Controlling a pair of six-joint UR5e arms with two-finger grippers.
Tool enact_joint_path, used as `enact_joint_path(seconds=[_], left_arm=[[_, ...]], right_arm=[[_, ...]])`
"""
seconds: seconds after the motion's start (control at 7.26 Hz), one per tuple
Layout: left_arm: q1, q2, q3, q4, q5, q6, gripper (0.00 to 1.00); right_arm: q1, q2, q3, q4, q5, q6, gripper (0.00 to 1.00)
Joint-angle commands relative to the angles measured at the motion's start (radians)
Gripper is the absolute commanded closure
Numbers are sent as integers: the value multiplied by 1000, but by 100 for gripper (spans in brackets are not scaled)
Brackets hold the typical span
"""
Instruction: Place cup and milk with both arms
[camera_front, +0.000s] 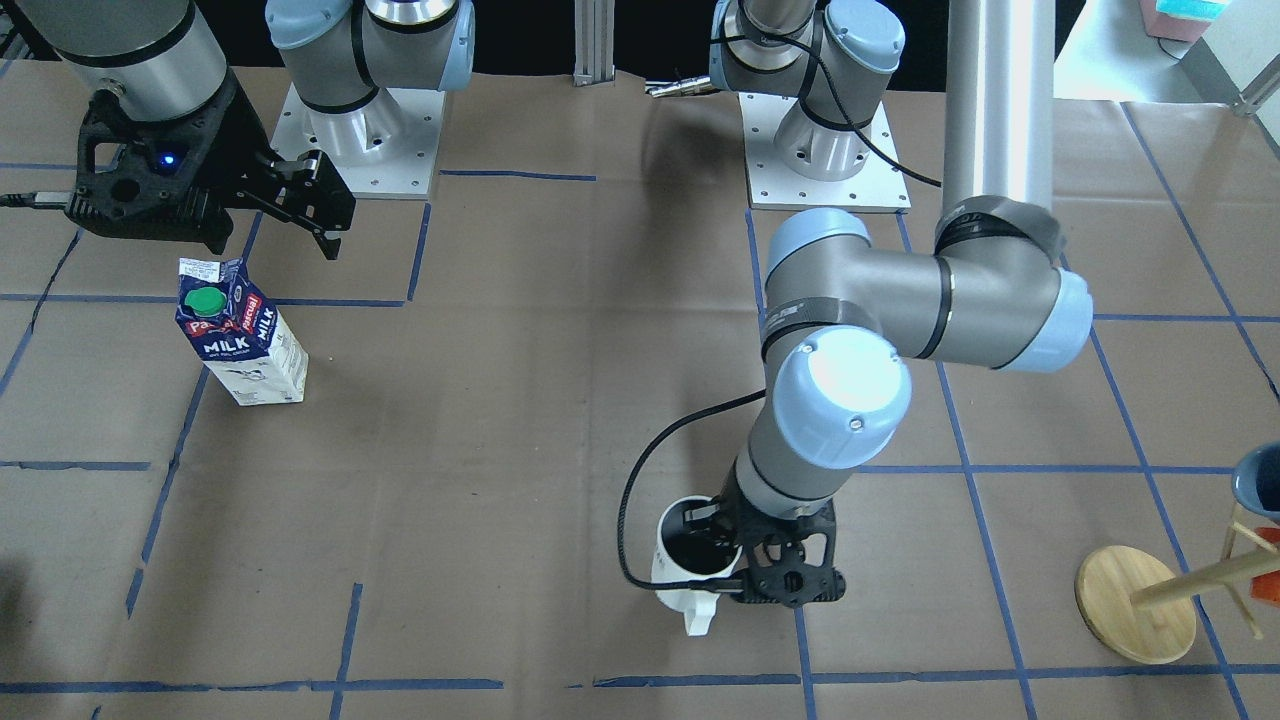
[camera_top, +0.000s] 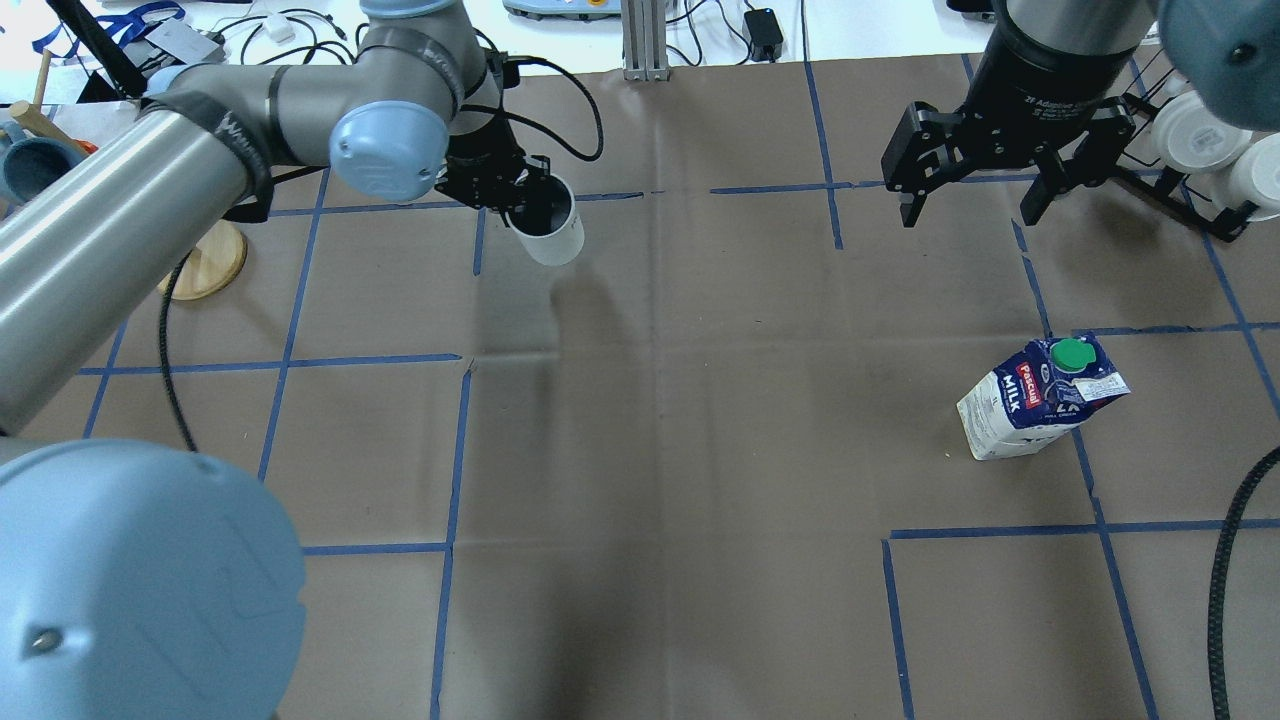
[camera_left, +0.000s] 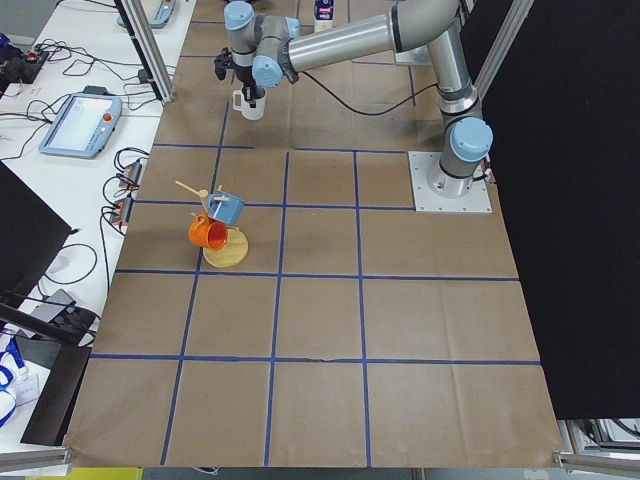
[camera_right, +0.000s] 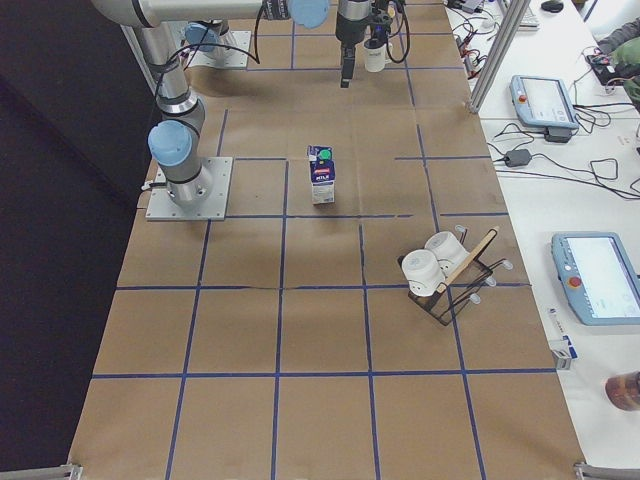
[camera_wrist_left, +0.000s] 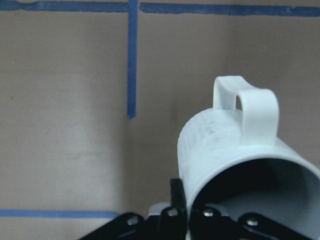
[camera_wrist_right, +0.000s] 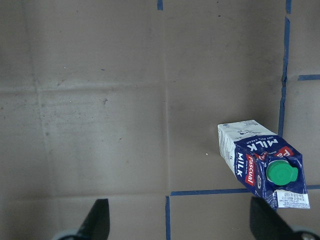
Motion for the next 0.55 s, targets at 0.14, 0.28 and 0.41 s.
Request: enact_joint_path(seconds=[0.14,0.28,0.41], left_arm=[[-84,-137,175,-93,7,-78,100],[-84,-143,167,-117,10,-76,100],[-83,-141,141,-119,12,-61,100]], right_arm=[[0,1,6,1,1,0,0],[-2,0,26,0,5,-11,0],[-9,0,41,-11,-2,-41,0]])
